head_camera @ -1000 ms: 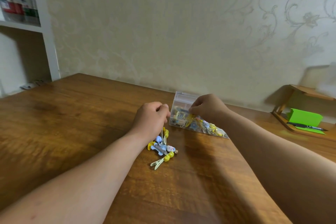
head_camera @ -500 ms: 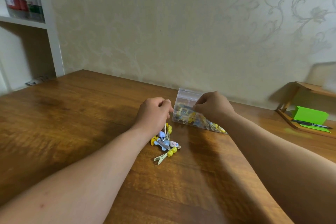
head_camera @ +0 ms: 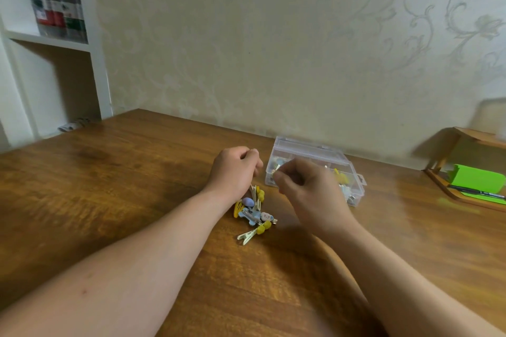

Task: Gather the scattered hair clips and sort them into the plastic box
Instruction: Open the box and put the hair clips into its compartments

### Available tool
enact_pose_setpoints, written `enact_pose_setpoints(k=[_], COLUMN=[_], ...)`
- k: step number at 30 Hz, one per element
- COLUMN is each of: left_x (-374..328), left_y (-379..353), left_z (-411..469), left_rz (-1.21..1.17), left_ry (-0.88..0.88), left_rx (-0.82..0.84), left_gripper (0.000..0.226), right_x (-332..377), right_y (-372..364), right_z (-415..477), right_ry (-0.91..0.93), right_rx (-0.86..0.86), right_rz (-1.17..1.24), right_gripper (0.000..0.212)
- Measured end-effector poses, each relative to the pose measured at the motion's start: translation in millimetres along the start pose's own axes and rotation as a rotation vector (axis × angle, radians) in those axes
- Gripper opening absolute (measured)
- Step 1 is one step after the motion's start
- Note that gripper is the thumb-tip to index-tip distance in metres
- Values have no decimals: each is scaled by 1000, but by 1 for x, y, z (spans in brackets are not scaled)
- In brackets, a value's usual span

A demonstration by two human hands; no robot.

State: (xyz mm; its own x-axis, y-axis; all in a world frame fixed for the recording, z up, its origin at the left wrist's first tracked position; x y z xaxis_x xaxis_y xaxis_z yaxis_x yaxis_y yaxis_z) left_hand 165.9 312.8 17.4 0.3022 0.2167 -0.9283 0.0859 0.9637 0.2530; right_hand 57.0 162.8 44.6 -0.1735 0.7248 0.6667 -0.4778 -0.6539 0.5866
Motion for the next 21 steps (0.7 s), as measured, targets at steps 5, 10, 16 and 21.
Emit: enact_pose_setpoints(k=[5,10,16,21], left_x=[-7,9,21,24], left_y=[16,22,21,27], left_z=[8,12,16,18], left_rz=[-16,-7,-36,-56], left_ry=[-29,27,83,86], left_rx=[-33,-53,-66,-93], left_gripper=[38,39,38,36], right_x=[-23,-19,-13,-16], right_y=[-17,-33,-44,-34], right_z=[-12,-11,-7,-5], right_ry=[-68,35,130,93], right_rx=[155,285,379,306], right_rz=[-60,-210,-345,-315], right_gripper=[13,30,44,29])
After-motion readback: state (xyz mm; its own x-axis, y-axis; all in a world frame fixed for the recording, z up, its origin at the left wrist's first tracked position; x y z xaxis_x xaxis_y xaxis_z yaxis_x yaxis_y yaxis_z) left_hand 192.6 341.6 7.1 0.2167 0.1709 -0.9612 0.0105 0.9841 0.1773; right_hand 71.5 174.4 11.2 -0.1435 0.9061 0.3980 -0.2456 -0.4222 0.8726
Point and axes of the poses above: each hand's wrist, its own z-axis towards the middle knuckle, its own y-axis out of the back of the hand, x = y × z, the point moved 9 cm from there along z, towards the middle knuckle, and after that the axes turned 2 degrees about -z, right-handed, at the moved point
